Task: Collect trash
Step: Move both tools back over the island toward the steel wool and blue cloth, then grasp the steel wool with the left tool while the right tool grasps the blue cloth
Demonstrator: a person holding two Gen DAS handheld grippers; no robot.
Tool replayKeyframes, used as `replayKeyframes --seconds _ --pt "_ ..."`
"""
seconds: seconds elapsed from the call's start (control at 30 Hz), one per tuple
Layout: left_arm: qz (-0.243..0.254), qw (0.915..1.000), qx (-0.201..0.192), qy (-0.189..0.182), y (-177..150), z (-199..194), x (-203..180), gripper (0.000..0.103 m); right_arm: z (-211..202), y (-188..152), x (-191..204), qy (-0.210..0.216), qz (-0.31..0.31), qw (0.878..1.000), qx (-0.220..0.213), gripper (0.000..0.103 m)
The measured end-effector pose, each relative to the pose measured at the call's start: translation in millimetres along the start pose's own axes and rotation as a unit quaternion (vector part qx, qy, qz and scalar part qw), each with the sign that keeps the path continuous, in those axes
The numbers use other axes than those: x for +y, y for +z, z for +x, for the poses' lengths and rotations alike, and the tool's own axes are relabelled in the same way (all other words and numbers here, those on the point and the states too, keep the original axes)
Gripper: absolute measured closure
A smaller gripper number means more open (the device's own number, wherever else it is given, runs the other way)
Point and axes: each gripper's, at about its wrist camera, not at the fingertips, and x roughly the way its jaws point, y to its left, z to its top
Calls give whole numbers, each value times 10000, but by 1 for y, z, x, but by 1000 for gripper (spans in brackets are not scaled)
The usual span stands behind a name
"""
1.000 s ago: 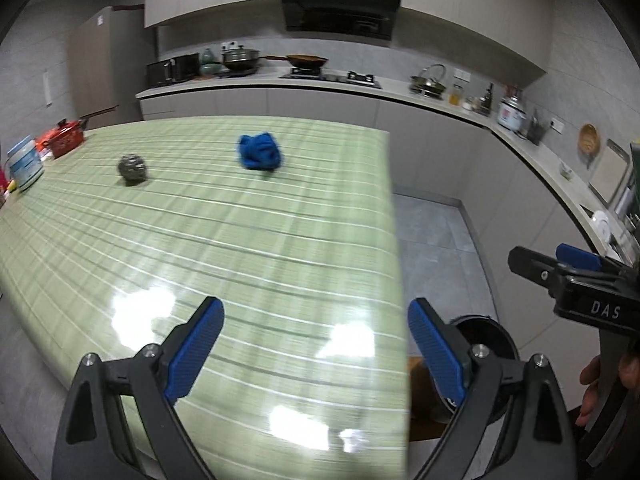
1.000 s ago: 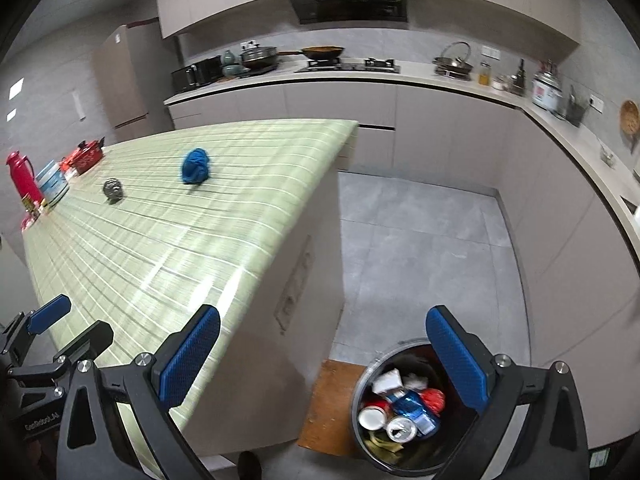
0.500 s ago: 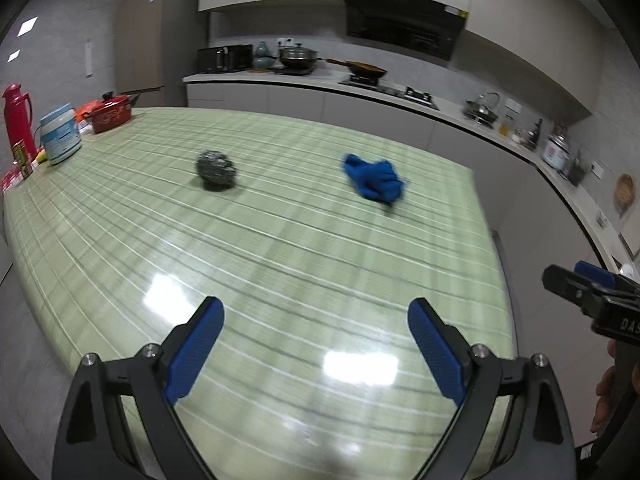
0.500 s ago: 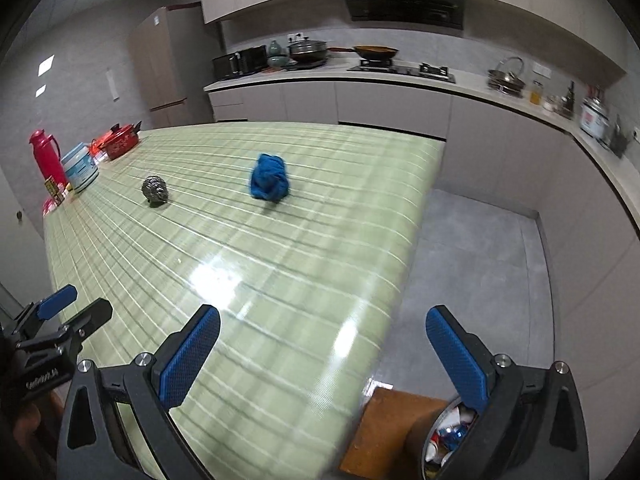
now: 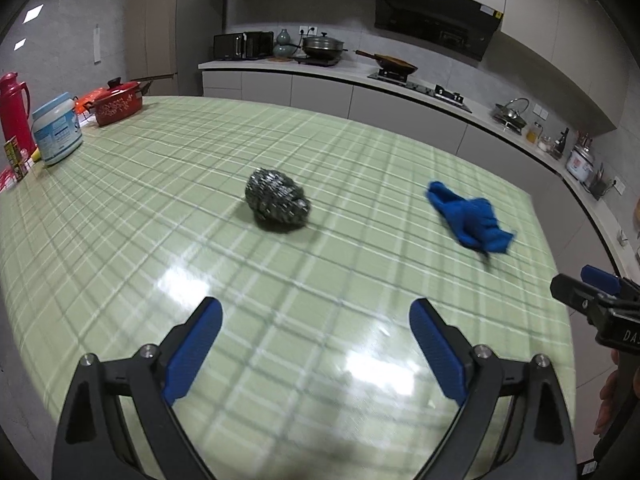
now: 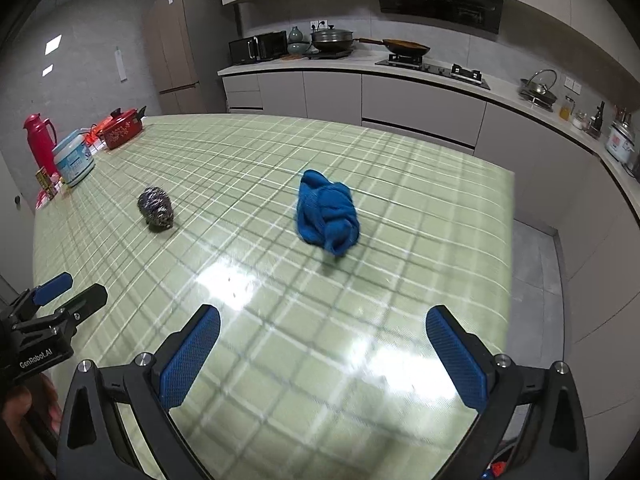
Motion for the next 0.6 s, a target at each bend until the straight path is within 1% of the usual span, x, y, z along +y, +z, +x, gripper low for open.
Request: replayKeyframes --seconds 0.1,0.27,0.6 --pt "15 10000 47 10 14 18 11 8 20 12 4 -41 23 10000 50 0" --pt "-20 9998 178 -75 36 48 26 8 52 27 3 -118 134 9997 154 0" --pt "31 9992 350 -204 56 87 35 8 98 52 4 -278 149 9991 267 0"
